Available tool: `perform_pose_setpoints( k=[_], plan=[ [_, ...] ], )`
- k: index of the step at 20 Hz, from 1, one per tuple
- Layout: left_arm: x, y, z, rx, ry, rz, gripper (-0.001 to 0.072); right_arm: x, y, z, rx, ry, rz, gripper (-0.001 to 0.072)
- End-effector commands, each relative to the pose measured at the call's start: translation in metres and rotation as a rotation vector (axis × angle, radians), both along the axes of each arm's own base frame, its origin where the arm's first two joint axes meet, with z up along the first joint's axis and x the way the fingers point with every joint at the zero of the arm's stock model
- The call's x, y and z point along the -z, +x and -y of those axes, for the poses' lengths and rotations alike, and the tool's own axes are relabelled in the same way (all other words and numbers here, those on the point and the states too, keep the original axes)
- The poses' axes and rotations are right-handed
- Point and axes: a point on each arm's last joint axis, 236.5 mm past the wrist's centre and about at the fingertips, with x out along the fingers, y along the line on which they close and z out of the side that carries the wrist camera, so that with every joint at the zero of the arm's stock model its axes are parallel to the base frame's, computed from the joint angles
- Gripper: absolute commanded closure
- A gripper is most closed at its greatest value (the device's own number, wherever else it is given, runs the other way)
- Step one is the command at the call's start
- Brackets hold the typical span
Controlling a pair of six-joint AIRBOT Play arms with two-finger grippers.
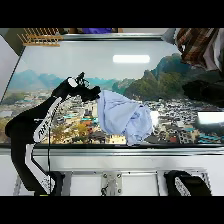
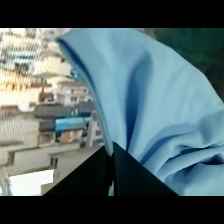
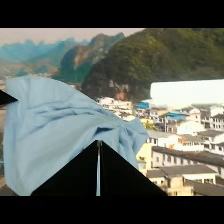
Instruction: Fold the clothes and pants, and hang the long-sleeved shirts on hangers.
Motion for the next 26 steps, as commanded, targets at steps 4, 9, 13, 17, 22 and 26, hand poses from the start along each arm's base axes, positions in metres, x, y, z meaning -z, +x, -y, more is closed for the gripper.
perform_pose_setpoints(
  k=[4, 9, 13, 17, 22, 26],
  plan=[
    [-0.047, 0.023, -0.019, 0.091, -0.01, 0.078, 0.0699, 0.168, 0.012, 0.057, 0.157, 0.03, -0.504, 0.0152],
    [-0.05, 0.02, -0.016, 0.119, -0.009, 0.079, 0.0698, 0.266, 0.02, -0.022, -0.106, 0.275, -0.72, 0.0151],
    [-0.05, 0.019, -0.015, 0.121, -0.01, 0.078, 0.0699, 0.295, 0.009, -0.059, -0.203, 0.291, -0.804, 0.0152],
    [-0.05, 0.015, -0.017, 0.13, -0.012, 0.061, 0.0699, 0.298, 0.009, -0.07, -0.261, 0.254, -0.783, 0.0704],
    [-0.176, 0.042, -0.062, 0.046, 0.004, 0.368, 0.0699, 0.195, 0.032, -0.026, -0.265, 0.129, -0.561, 0.0696],
    [-0.386, -0.006, -0.094, 0.05, 0.058, 0.823, 0.0699, 0.0, 0.034, 0.001, -0.203, 0.006, -0.093, 0.0696]
  ],
)
